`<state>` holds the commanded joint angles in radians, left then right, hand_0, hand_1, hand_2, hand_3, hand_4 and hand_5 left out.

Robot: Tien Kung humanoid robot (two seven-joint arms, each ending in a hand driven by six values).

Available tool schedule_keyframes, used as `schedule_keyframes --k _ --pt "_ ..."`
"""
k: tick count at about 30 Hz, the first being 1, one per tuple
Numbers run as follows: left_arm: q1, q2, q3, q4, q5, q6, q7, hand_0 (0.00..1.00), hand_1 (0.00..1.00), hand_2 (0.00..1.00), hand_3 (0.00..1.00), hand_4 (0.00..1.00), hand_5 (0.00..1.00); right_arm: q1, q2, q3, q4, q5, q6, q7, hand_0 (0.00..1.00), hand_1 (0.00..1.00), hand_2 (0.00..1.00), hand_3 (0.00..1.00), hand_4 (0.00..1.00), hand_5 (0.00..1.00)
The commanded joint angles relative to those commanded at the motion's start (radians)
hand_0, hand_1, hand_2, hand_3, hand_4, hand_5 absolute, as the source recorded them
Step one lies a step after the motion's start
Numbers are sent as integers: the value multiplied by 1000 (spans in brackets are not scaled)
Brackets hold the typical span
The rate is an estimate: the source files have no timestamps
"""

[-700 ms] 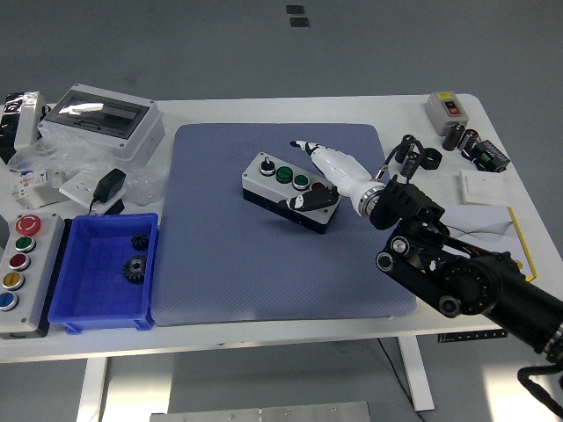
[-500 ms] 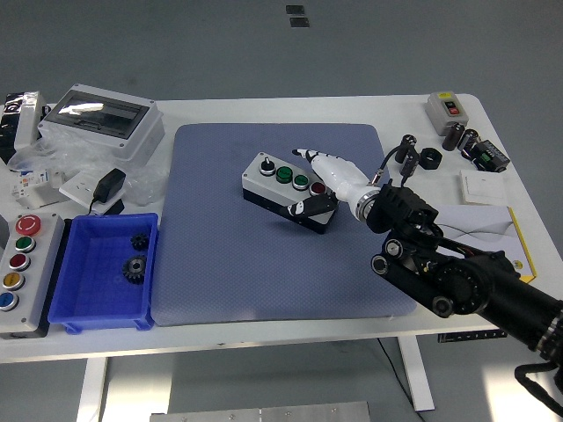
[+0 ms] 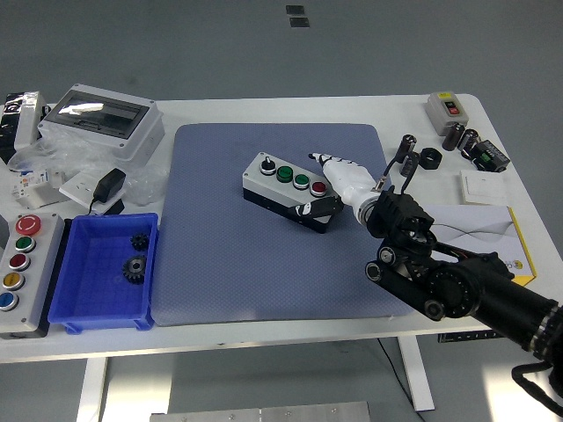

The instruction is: Pick up the button,place it on the desk,press the button,press the button

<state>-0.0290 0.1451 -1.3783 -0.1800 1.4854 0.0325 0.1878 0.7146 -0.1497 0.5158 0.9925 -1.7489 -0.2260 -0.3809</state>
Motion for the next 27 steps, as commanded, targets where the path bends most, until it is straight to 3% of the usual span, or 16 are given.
schedule_keyframes --k 4,5,10,11,16,17,22,23,27 --pt "-1 1 2 0 0 0 -1 623 544 527 588 633 171 3 3 -15 0 -6 -7 -13 535 692 777 998 998 463" --pt "-2 1 2 0 0 0 -2 624 544 527 588 632 172 4 3 -20 -1 -7 -9 -14 305 534 672 961 956 322" --pt "-5 0 5 0 0 -1 -3 624 544 527 588 632 172 6 7 -43 -6 -2 -34 -11 305 534 672 961 956 322" --pt "-5 0 6 0 0 -1 -4 624 542 527 588 627 166 6 8 -48 -8 -3 -41 -10 192 473 624 882 904 271" --pt "-5 1 9 0 -1 -1 -5 624 542 527 588 627 166 6 12 -63 -16 -10 -71 -4 192 473 624 882 904 271" --pt "-5 1 11 0 -3 -2 -6 625 541 527 587 625 164 5 12 -65 -17 -13 -79 -3 137 429 529 824 839 220" --pt "-4 1 24 0 -14 -2 -13 625 541 527 587 625 164 4 13 -70 -21 -44 -102 -8 137 429 529 824 839 220" --pt "-5 0 28 0 -17 -2 -15 624 541 526 586 624 164 3 12 -71 -21 -50 -102 -10 106 406 483 768 713 157" --pt "-5 -1 36 0 -24 -2 -20 624 541 526 586 624 164 -1 7 -66 -13 -61 -107 -4 106 406 483 768 713 157"
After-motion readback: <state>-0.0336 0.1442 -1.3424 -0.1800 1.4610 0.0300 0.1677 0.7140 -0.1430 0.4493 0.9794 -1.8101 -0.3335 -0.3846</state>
